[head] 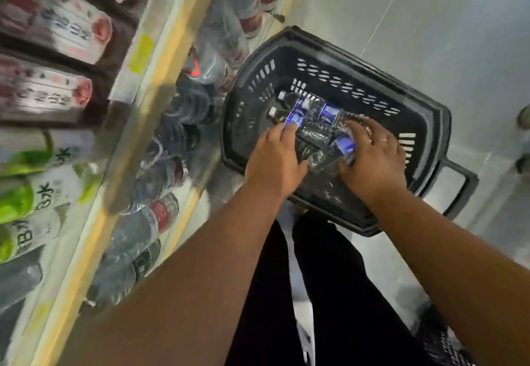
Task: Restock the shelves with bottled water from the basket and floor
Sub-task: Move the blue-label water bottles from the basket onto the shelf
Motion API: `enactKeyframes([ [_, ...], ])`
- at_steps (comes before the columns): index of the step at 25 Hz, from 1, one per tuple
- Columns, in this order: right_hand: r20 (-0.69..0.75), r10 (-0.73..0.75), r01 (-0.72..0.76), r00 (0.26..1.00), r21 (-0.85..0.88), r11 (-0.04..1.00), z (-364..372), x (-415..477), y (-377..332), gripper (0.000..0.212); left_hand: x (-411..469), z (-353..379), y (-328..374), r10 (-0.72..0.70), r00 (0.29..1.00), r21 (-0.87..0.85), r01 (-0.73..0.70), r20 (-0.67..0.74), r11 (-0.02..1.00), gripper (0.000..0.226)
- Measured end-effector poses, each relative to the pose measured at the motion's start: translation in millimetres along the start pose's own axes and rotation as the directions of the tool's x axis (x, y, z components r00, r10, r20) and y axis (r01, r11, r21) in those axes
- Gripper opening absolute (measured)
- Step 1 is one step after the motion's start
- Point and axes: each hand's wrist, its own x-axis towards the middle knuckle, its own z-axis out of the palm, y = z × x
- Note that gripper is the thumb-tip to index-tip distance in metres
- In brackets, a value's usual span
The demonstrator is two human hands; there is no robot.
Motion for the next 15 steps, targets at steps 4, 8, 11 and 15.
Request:
enactKeyframes([
  [4,-0.068,0.068,-0.065,0.995,0.052,0.997,43,69,29,0.076,89,51,-10,-0.135,0.991,-0.107,0.136,0.017,0.985,0.073],
  [8,-0.04,0.091,-0.089,0.995,0.047,0.995,91,124,62,0.08,166,122,-25,-0.295,0.955,-0.258,0.294,0.037,0.92,0.062],
  [11,-0.048,0.003,-0.004,0.999,-0.021,1.0,135,160,73,0.08,211,164,-44,-0.407,0.911,-0.351,0.403,0.067,0.845,0.06],
  [15,-0.069,-0.04,0.032,0.997,-0.112,0.993,180,193,82,0.079,258,205,-60,-0.586,0.805,-0.602,0.517,0.098,0.609,0.068],
])
